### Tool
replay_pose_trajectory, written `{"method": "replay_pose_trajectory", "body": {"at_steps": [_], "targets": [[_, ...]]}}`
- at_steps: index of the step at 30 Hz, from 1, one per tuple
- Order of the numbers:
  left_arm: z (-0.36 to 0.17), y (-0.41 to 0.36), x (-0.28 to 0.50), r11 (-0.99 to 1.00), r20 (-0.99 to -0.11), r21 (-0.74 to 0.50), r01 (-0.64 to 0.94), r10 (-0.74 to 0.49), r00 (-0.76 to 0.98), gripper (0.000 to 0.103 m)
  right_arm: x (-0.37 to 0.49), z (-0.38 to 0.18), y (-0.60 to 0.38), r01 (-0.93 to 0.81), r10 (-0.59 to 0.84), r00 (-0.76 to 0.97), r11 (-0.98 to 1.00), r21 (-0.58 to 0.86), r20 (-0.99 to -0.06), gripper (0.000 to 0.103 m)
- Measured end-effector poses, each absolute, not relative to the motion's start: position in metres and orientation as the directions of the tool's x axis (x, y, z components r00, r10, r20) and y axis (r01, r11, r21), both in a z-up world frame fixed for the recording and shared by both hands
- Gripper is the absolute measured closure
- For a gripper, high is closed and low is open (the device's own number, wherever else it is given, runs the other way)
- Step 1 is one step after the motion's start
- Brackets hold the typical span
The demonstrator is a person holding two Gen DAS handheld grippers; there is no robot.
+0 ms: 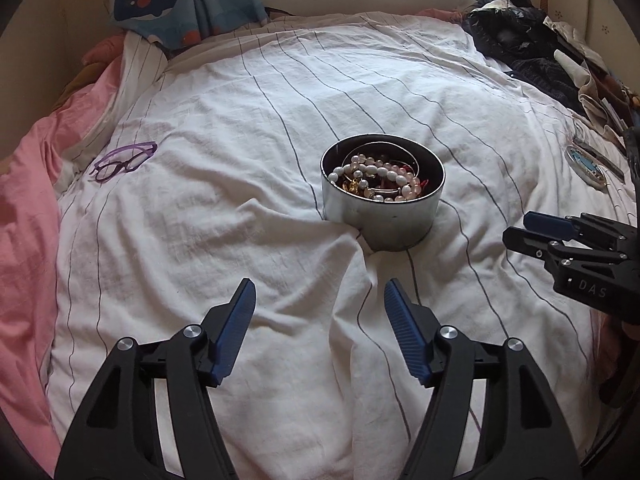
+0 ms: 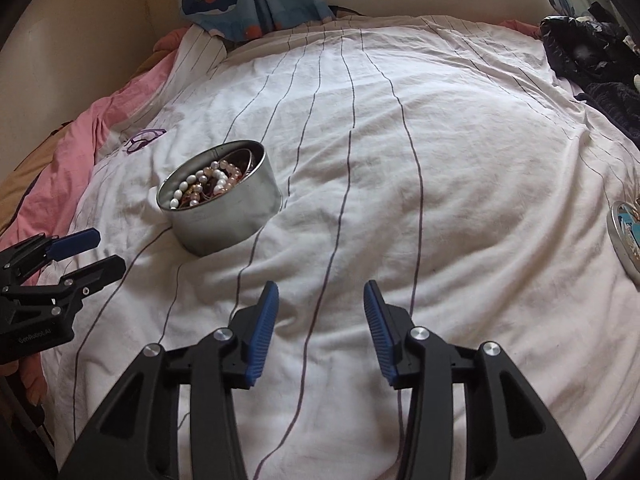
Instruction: Organize jewelry
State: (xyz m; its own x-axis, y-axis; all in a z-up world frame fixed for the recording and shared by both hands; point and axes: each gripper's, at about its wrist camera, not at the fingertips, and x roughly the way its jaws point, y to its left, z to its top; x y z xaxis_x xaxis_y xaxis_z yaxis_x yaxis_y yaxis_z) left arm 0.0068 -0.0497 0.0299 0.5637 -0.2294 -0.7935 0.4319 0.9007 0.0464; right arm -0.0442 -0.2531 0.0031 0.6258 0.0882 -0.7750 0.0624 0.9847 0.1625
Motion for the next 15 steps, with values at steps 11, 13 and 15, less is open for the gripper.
{"method": "replay_pose_trajectory", "body": {"at_steps": [11, 13, 15], "targets": [[0.0257, -0.0468, -0.0046, 0.906, -0.787, 0.084, 0.414, -0.194, 0.585, 0.028, -0.0515, 0.0029, -0.2484, 0.054, 0.069, 0.619, 0.990, 0.129, -0.782, 0.053], [0.0264, -0.0466, -0.0044, 0.908, -0.785, 0.082, 0.412, -0.196, 0.588, 0.027, -0.0518, 0.0034, -0.2479, 0.052, 0.069, 0.621, 0.990, 0.129, -0.781, 0.052], [0.0269, -0.0463, -0.0045, 0.908, -0.782, 0.080, 0.410, -0.198, 0.591, 0.027, -0.0513, 0.0035, -0.2470, 0.050, 0.068, 0.623, 0.991, 0.127, -0.779, 0.052]]}}
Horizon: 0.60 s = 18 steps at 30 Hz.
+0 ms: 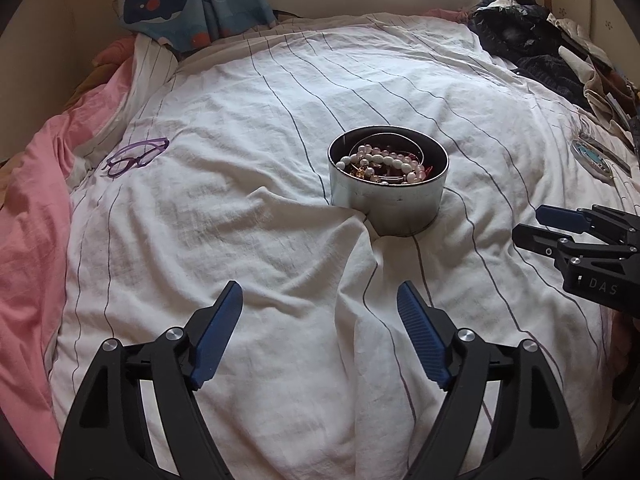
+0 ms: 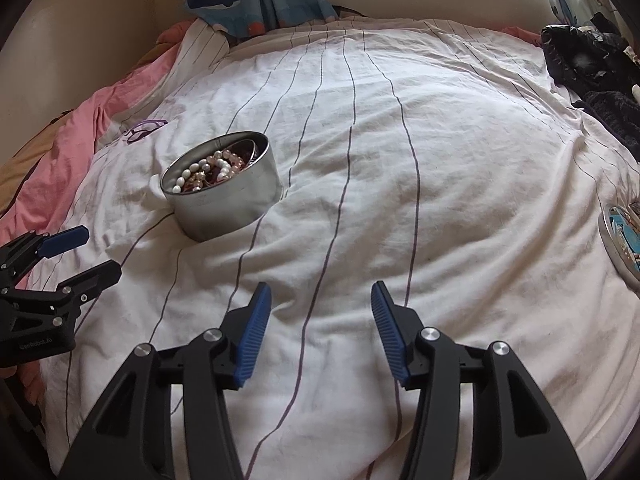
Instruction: Organize jewelry
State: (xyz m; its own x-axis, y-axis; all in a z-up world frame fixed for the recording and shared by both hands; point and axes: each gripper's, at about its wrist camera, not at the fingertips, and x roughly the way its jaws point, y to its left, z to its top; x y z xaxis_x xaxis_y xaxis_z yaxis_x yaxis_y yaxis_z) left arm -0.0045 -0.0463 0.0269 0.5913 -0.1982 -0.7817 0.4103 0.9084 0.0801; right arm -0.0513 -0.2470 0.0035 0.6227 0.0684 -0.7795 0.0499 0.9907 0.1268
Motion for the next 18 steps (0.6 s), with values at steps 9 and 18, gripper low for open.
{"method": "replay_pose_trajectory", "body": {"at_steps": [9, 18], "targets": [[0.0263, -0.0462, -0.0013, 0.913, -0.775, 0.079, 0.400, -0.196, 0.601, 0.025, -0.0496, 0.0028, -0.2445, 0.039, 0.077, 0.626, 0.991, 0.130, -0.776, 0.051], [0.0245, -0.0493, 0.0027, 0.919, -0.766, 0.097, 0.381, -0.176, 0.619, 0.020, -0.0496, 0.0047, -0.2457, 0.040, 0.079, 0.640, 0.990, 0.136, -0.765, 0.050]]}}
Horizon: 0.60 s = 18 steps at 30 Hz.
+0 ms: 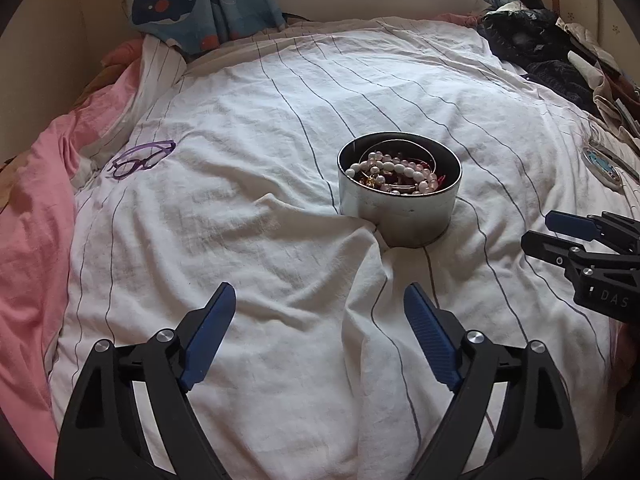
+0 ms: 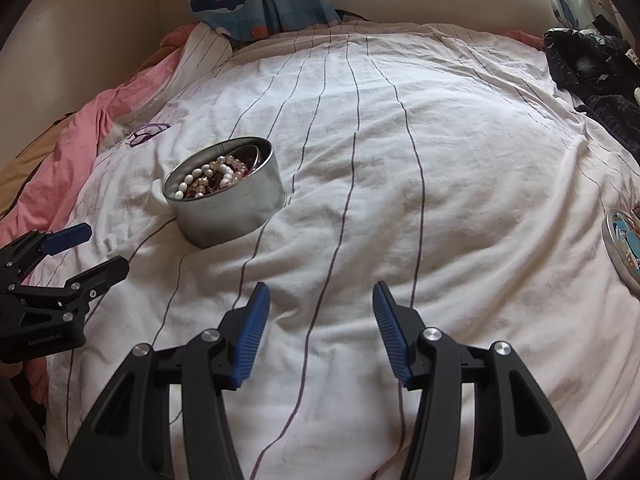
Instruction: Organize jewelry
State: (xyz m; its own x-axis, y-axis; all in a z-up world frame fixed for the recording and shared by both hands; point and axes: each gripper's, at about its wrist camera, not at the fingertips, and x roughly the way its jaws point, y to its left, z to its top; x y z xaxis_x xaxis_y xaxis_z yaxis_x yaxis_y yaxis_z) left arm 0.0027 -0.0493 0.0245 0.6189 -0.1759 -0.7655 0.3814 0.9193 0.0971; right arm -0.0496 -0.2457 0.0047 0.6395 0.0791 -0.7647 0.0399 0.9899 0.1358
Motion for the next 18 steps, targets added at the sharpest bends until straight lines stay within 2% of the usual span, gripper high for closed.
{"method": "replay_pose_trajectory", "body": {"at_steps": [11, 18], "targets": [[0.0288, -0.0536, 0.0017, 0.921, -0.736, 0.138, 0.365, -0.151, 0.660, 0.017, -0.0503, 0.0109, -0.2408, 0.009, 0.098, 0.666, 0.990, 0.140, -0.739, 0.048], [0.0207, -0.0533, 0.0082, 0.924, -0.753, 0.132, 0.360, -0.143, 0.643, 0.014, -0.0488, 0.0108, -0.2392, -0.002, 0.103, 0.671, 0.991, 0.137, -0.734, 0.048]]}}
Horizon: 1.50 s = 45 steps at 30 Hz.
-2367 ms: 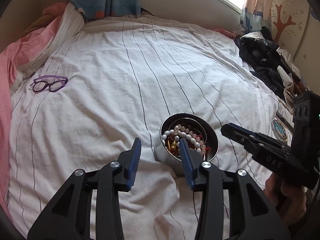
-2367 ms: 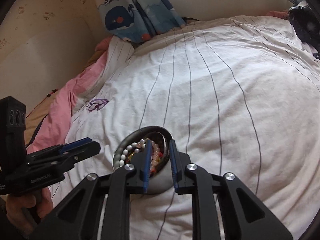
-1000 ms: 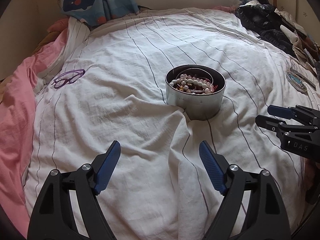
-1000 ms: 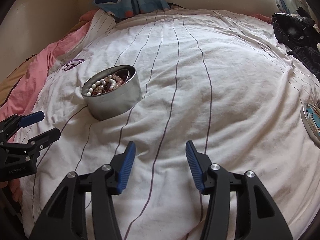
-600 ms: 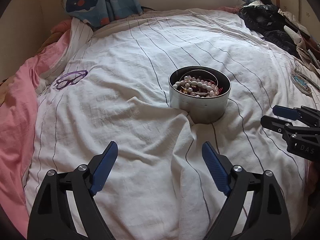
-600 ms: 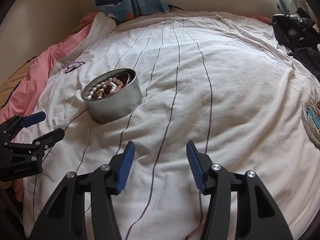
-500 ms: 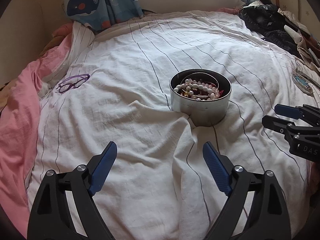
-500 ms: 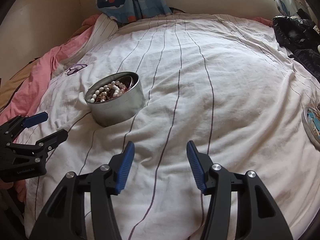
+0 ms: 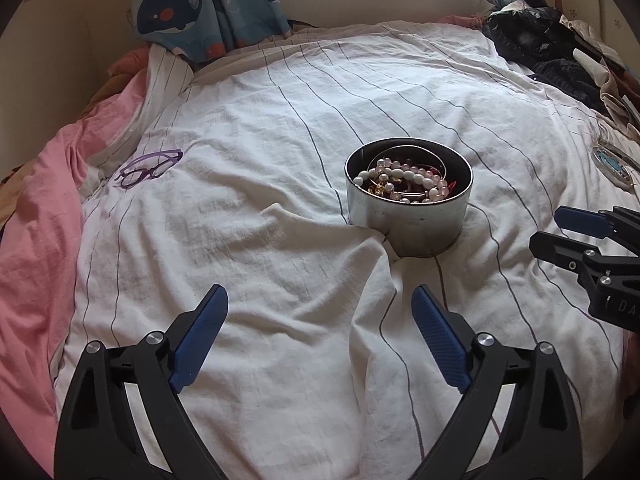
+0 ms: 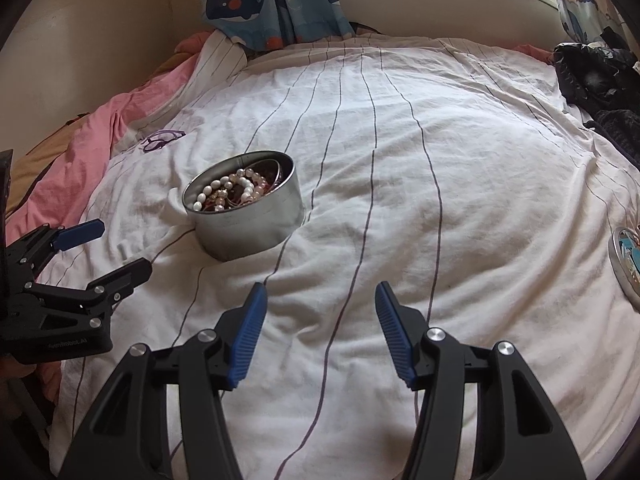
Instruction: Organize jewelry
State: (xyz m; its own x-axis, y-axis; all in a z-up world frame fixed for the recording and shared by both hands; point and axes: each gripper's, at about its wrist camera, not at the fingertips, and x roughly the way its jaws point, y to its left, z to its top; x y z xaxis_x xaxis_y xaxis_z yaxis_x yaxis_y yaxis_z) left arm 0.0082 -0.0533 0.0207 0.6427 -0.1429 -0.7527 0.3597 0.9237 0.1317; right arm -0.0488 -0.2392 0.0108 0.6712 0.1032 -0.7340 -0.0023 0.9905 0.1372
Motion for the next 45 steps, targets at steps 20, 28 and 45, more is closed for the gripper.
{"method": "replay_pose_trajectory", "body": {"at_steps": [20, 28, 45], "targets": [[-0.009, -0.019, 0.036, 0.977, -0.830, -0.058, 0.204, -0.161, 0.534, 0.007, -0.036, 0.000, -0.249, 0.052, 0.064, 0.636, 0.991, 0.125, -0.769, 0.041], [-0.015, -0.023, 0.032, 0.982, -0.835, -0.024, 0.189, -0.124, 0.537, 0.007, -0.036, -0.006, -0.251, 0.058, 0.073, 0.613, 0.989, 0.137, -0.787, 0.038], [-0.019, -0.023, 0.035, 0.982, -0.846, -0.031, 0.188, -0.125, 0.518, 0.007, -0.034, -0.013, -0.243, 0.056, 0.032, 0.594, 0.995, 0.081, -0.804, 0.031]]}}
